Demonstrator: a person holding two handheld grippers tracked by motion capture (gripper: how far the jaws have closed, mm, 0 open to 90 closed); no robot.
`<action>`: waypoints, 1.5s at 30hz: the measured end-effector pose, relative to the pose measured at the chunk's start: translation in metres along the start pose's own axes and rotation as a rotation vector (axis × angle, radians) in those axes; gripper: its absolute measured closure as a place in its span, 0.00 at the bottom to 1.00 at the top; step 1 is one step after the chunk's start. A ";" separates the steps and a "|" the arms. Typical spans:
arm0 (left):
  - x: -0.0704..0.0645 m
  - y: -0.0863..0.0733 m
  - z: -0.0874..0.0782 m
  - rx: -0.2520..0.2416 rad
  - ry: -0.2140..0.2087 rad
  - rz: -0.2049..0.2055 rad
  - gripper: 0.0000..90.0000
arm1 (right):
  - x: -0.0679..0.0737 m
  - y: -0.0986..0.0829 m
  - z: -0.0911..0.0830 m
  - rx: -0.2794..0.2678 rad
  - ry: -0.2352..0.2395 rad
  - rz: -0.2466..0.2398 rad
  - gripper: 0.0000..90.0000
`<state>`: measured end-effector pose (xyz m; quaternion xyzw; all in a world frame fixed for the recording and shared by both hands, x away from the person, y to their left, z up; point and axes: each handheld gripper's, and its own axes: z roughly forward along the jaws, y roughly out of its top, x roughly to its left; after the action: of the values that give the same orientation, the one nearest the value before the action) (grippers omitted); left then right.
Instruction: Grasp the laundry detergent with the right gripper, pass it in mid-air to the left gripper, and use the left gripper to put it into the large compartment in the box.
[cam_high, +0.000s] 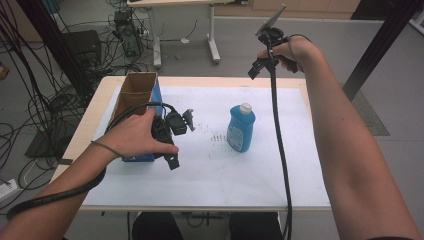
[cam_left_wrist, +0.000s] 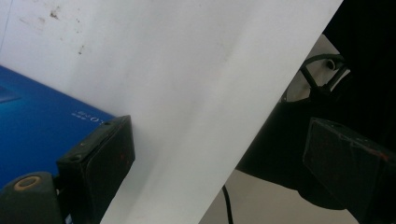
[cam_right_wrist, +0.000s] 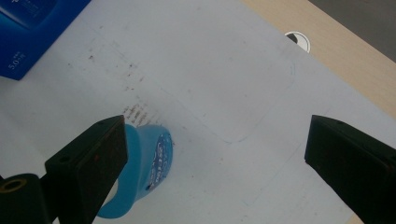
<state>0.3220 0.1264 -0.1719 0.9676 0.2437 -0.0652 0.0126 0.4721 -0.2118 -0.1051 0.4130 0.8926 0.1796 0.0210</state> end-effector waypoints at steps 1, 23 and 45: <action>0.000 0.000 0.000 0.000 0.002 0.002 0.10 | 0.001 -0.002 -0.002 -0.001 0.006 0.002 0.07; -0.006 0.005 0.000 0.009 -0.007 0.015 0.10 | 0.010 -0.061 -0.032 -0.052 0.013 -0.028 0.06; -0.006 0.010 -0.001 0.019 -0.006 0.013 0.10 | 0.034 -0.119 -0.037 -0.090 -0.001 -0.081 0.06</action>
<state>0.3216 0.1145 -0.1705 0.9690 0.2366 -0.0704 0.0047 0.3565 -0.2683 -0.1072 0.3751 0.8996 0.2185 0.0471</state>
